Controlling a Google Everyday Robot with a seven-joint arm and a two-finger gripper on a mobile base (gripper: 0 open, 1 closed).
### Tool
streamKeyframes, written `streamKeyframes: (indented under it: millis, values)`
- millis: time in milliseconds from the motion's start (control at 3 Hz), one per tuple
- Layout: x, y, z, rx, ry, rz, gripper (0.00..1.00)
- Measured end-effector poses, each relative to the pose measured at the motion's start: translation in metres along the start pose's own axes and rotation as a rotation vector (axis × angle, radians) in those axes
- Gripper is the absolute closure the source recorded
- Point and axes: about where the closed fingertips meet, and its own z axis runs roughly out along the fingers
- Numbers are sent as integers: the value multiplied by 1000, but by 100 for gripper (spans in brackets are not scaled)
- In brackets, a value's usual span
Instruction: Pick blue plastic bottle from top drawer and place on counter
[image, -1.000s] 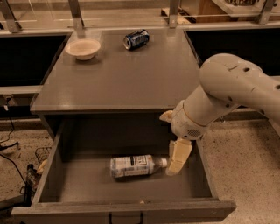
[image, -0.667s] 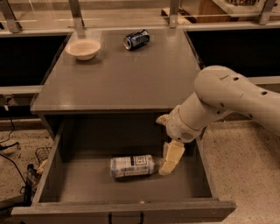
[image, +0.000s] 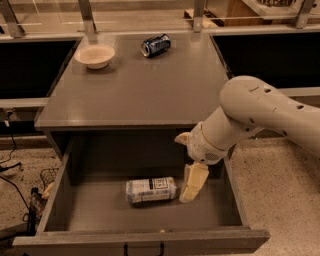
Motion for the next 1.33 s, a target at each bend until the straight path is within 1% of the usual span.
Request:
streamKeyframes:
  millis: [333, 667, 1000, 1333]
  values:
    - [-5, 16, 29, -53, -61, -8, 0]
    - [-5, 16, 29, -53, -62, -8, 0]
    - [-6, 13, 45, -62, -59, 2, 0]
    - [-6, 7, 70, -71, -18, 21, 0]
